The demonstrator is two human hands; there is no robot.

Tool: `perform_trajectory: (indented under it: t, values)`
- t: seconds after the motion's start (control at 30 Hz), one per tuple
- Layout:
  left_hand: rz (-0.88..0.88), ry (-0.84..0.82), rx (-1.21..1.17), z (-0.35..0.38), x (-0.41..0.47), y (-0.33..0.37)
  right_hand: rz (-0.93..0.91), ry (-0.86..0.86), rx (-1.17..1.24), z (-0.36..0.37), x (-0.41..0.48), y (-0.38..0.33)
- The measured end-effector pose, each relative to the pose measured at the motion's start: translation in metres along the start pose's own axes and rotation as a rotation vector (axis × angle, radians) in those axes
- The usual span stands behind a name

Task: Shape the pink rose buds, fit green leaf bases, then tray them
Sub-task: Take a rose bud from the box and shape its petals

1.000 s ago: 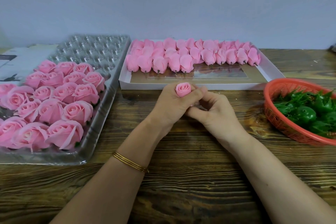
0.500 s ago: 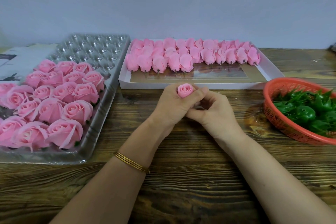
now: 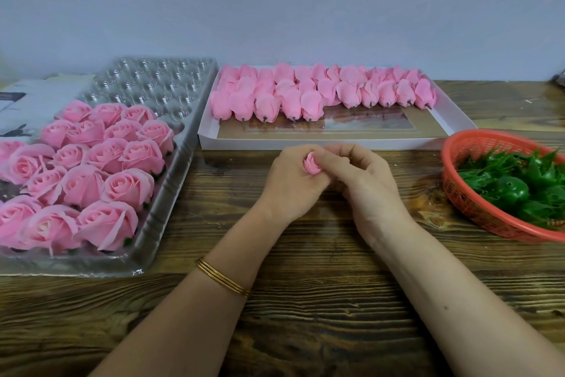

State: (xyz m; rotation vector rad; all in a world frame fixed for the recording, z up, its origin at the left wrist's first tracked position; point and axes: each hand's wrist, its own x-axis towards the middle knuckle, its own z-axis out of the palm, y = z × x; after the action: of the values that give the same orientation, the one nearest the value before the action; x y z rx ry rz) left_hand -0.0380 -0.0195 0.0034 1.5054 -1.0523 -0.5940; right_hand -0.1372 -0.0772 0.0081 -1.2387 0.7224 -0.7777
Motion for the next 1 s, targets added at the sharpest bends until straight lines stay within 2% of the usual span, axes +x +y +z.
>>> perform_trajectory:
  t: [0.37,0.53,0.63,0.73,0.83,0.9,1.0]
  values:
    - [0.0,0.004,0.056,0.002,0.002,-0.004,0.042,0.029,-0.079,0.002,-0.003,-0.002]
    - [-0.016,0.01,0.019,0.001,0.002,-0.003,0.008,0.018,0.025,0.001,0.001,0.001]
    - [-0.007,0.101,-0.049,0.001,0.002,-0.001,0.035,0.056,0.107,0.001,0.004,0.002]
    - [-0.02,0.188,-0.078,0.001,0.004,0.001,-0.002,0.091,-0.079,0.001,0.004,0.005]
    - [-0.073,0.207,-0.188,0.003,0.004,0.001,-0.12,-0.016,-0.26,0.005,0.001,0.009]
    - [-0.098,0.191,-0.29,0.005,0.003,0.003,-0.157,-0.083,-0.26,0.009,-0.001,0.011]
    - [-0.091,0.175,-0.365,0.007,0.003,0.004,-0.212,-0.078,-0.252,0.01,0.001,0.015]
